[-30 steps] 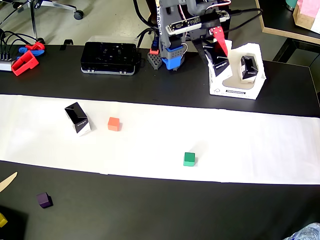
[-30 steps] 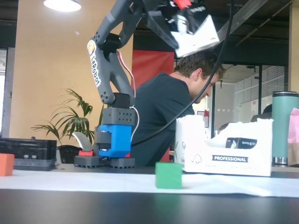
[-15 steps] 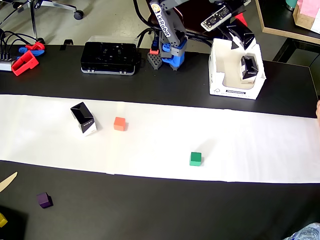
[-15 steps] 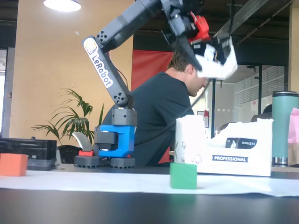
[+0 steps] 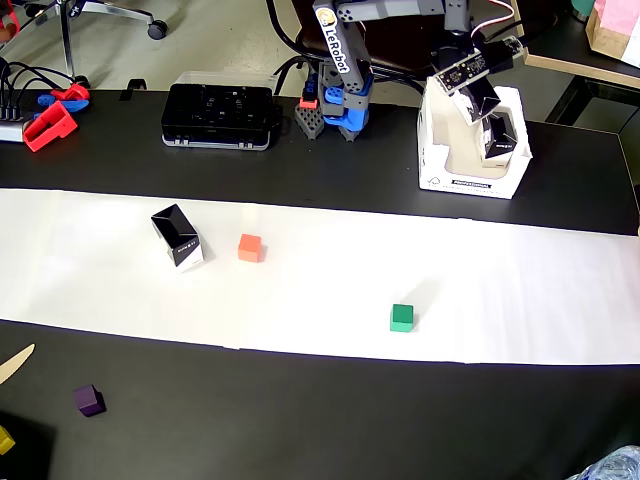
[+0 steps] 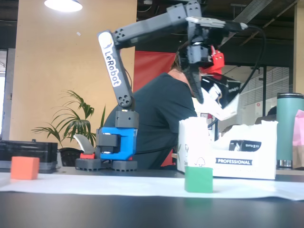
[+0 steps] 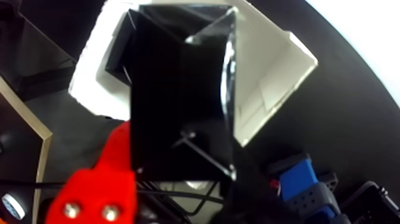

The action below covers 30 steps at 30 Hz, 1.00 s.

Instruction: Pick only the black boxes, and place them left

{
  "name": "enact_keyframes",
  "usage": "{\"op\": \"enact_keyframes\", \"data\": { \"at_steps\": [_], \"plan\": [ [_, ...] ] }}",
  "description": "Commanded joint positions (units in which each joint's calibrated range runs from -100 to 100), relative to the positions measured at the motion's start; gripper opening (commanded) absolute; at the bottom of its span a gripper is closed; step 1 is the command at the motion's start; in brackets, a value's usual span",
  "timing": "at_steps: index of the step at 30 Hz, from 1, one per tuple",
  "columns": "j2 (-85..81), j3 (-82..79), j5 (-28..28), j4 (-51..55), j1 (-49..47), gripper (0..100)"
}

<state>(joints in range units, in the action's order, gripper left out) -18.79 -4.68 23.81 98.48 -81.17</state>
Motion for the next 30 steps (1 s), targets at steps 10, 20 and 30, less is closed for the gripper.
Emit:
{"op": "enact_keyframes", "data": {
  "at_steps": [10,20,30],
  "plan": [
    [6.5,12.04,2.3,0.49,-1.24,41],
    [-3.46,13.9,13.51,0.57,14.87,46],
    [-8.83,13.9,26.24,0.49,42.32,54]
  ]
}}
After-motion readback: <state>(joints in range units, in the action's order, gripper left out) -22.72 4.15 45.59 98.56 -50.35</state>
